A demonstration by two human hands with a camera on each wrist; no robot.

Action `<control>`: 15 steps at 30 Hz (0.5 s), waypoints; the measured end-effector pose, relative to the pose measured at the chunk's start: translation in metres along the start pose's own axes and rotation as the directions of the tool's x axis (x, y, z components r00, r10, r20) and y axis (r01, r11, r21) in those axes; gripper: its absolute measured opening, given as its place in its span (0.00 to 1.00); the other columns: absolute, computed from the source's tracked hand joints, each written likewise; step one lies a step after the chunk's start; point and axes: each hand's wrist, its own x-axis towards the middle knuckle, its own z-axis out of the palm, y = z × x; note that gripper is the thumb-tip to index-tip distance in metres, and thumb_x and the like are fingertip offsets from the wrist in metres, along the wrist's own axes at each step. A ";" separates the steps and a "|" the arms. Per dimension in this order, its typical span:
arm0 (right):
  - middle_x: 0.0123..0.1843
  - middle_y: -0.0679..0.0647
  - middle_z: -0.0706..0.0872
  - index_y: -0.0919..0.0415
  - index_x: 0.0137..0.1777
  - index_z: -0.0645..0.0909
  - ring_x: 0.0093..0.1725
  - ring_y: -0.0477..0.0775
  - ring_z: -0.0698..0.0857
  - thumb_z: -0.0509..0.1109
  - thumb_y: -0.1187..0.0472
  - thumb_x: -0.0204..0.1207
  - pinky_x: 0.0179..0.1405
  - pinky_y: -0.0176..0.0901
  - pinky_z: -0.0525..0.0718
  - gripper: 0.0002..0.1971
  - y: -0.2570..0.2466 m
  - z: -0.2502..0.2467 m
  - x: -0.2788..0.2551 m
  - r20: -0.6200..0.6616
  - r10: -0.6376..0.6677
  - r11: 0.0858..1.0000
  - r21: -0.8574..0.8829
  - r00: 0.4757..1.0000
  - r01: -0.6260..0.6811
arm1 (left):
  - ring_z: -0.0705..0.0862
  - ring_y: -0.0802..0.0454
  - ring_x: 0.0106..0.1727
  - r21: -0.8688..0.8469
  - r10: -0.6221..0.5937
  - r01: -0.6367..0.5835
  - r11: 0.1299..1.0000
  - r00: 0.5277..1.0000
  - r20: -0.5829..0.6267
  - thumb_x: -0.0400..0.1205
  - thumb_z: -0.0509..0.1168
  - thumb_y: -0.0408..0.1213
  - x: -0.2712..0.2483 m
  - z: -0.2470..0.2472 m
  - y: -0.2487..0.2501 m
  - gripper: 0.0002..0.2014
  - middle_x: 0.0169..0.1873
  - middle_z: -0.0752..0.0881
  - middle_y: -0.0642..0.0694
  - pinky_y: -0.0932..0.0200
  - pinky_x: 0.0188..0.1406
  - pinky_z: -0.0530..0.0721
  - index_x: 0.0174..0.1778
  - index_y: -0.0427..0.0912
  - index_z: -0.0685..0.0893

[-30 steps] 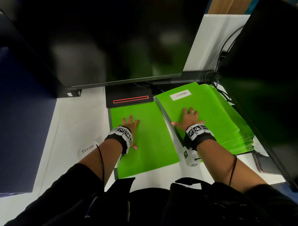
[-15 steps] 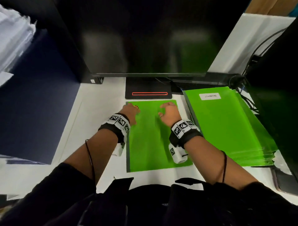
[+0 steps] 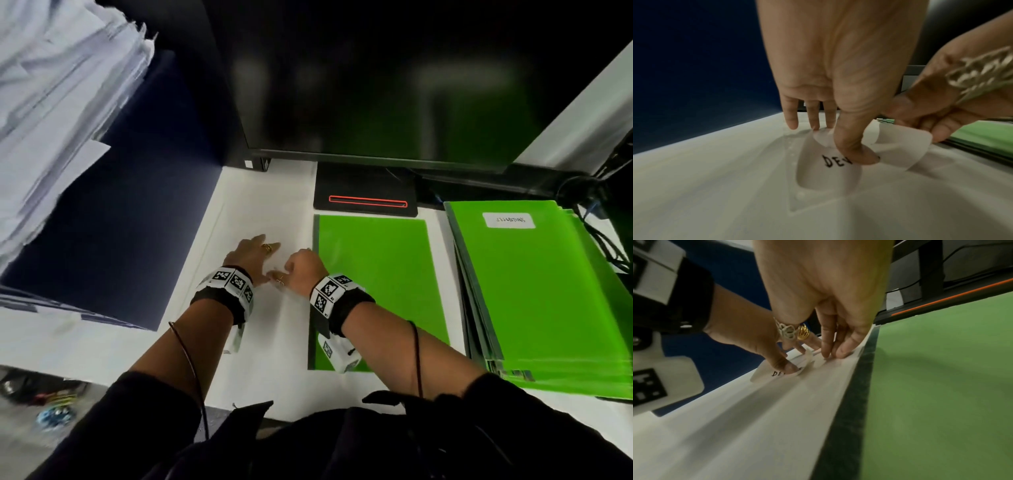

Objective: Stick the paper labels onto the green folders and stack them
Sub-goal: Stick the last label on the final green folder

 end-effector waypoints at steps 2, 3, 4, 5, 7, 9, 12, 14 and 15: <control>0.37 0.61 0.83 0.68 0.35 0.83 0.47 0.60 0.79 0.70 0.45 0.74 0.38 0.41 0.73 0.23 -0.003 0.004 0.005 0.008 0.026 0.998 -0.059 1.000 -0.026 | 0.55 0.45 0.81 -0.007 0.008 -0.008 1.000 1.000 -0.009 0.78 0.69 0.46 0.002 0.001 -0.003 0.38 0.83 0.52 0.49 0.46 0.75 0.68 0.82 0.57 0.56; 0.48 0.63 0.85 0.69 0.46 0.85 0.55 0.61 0.80 0.69 0.48 0.75 0.46 0.42 0.77 0.21 -0.004 0.006 0.009 0.004 0.022 0.997 -0.077 1.000 -0.022 | 0.55 0.46 0.81 -0.004 0.007 -0.007 1.000 1.000 -0.003 0.78 0.70 0.45 0.003 0.000 -0.004 0.39 0.83 0.52 0.50 0.46 0.74 0.69 0.82 0.57 0.56; 0.55 0.65 0.84 0.69 0.54 0.85 0.60 0.61 0.80 0.68 0.52 0.77 0.54 0.43 0.78 0.18 -0.003 0.007 0.011 -0.009 0.021 0.996 -0.088 1.000 -0.022 | 0.56 0.47 0.81 0.004 0.008 -0.008 1.000 1.000 0.002 0.77 0.70 0.44 0.004 -0.001 -0.005 0.40 0.83 0.52 0.50 0.47 0.73 0.69 0.82 0.58 0.56; 0.58 0.65 0.83 0.68 0.57 0.84 0.63 0.62 0.79 0.67 0.57 0.78 0.57 0.44 0.78 0.16 -0.003 0.007 0.013 -0.020 0.030 0.996 -0.085 0.999 -0.032 | 0.56 0.47 0.81 0.008 0.008 -0.008 1.000 1.000 0.003 0.77 0.71 0.44 0.004 -0.002 -0.005 0.40 0.83 0.52 0.51 0.46 0.73 0.70 0.82 0.58 0.55; 0.61 0.66 0.81 0.68 0.59 0.83 0.64 0.63 0.79 0.64 0.62 0.78 0.59 0.44 0.78 0.14 -0.001 0.007 0.015 -0.020 0.048 0.997 -0.059 0.999 -0.049 | 0.56 0.47 0.81 -0.009 0.005 -0.005 1.000 1.000 0.000 0.77 0.71 0.44 0.006 -0.004 -0.005 0.41 0.83 0.52 0.51 0.45 0.73 0.69 0.82 0.59 0.56; 0.60 0.67 0.82 0.70 0.57 0.82 0.63 0.63 0.79 0.64 0.65 0.78 0.59 0.44 0.78 0.12 0.001 0.006 0.017 -0.017 0.053 0.998 -0.018 0.998 -0.054 | 0.57 0.47 0.81 -0.048 -0.006 0.005 0.999 1.000 -0.011 0.77 0.71 0.45 0.007 -0.005 -0.003 0.39 0.82 0.53 0.52 0.44 0.73 0.69 0.81 0.57 0.58; 0.58 0.68 0.84 0.73 0.56 0.79 0.60 0.64 0.82 0.62 0.70 0.76 0.54 0.44 0.79 0.11 0.003 0.001 0.019 -0.042 0.071 0.996 0.065 0.997 -0.068 | 0.62 0.47 0.79 -0.099 -0.035 0.029 0.995 0.998 -0.060 0.76 0.71 0.45 0.010 -0.008 0.001 0.35 0.80 0.60 0.52 0.45 0.72 0.69 0.78 0.54 0.64; 0.59 0.68 0.84 0.74 0.58 0.76 0.60 0.63 0.82 0.60 0.73 0.76 0.50 0.41 0.77 0.12 0.003 -0.005 0.018 -0.052 0.085 0.992 0.102 0.995 -0.079 | 0.69 0.47 0.74 -0.147 -0.074 0.062 0.987 0.994 -0.082 0.74 0.73 0.45 0.014 -0.013 0.004 0.32 0.74 0.70 0.51 0.46 0.68 0.70 0.73 0.52 0.68; 0.59 0.68 0.83 0.73 0.59 0.74 0.60 0.63 0.82 0.60 0.73 0.76 0.49 0.41 0.77 0.12 0.003 -0.008 0.018 -0.056 0.088 0.990 0.113 0.994 -0.082 | 0.72 0.47 0.71 -0.168 -0.095 0.082 0.982 0.993 -0.070 0.73 0.74 0.46 0.016 -0.015 0.005 0.31 0.70 0.75 0.51 0.46 0.67 0.69 0.70 0.51 0.70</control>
